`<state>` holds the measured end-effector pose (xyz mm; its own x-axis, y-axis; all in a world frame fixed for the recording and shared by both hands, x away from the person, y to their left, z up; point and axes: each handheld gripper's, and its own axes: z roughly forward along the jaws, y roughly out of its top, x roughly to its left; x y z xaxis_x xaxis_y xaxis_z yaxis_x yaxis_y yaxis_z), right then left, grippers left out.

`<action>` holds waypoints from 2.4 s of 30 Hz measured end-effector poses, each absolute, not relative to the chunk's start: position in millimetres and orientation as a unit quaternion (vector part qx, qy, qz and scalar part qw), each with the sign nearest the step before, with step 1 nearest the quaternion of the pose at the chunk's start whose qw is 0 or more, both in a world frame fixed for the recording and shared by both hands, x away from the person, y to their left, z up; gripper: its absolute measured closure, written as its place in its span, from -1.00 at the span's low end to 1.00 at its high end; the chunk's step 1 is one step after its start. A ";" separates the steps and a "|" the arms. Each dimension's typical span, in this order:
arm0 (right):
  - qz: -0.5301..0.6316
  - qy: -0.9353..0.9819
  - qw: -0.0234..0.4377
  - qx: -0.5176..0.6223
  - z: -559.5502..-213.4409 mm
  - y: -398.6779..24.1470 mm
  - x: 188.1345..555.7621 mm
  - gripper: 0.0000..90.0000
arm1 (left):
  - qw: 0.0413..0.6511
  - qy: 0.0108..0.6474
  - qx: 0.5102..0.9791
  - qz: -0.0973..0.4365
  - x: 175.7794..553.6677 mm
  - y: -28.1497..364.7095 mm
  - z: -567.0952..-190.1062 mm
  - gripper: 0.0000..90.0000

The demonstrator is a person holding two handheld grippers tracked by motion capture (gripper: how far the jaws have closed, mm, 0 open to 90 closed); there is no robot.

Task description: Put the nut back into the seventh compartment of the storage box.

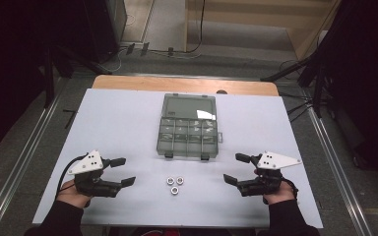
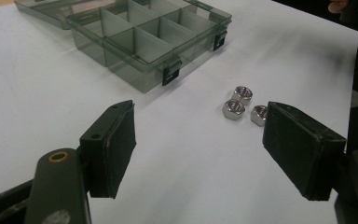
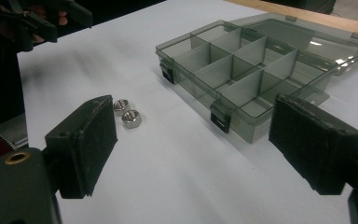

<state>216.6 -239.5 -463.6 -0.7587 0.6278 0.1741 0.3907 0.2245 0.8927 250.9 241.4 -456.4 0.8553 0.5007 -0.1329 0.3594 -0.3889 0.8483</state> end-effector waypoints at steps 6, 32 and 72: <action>0.533 0.777 0.109 0.316 -464.8 -238.8 216.6 -0.67 | 0.491 0.258 0.828 0.078 252.8 244.1 -457.0 -0.42; 0.525 0.781 0.115 0.319 -469.8 -251.6 222.7 -0.68 | 0.492 0.266 0.825 0.081 269.0 241.1 -460.8 -0.42; 0.550 0.787 0.076 0.271 -461.4 -228.2 249.3 -0.49 | 0.482 0.263 0.833 0.061 265.9 240.7 -460.2 -0.42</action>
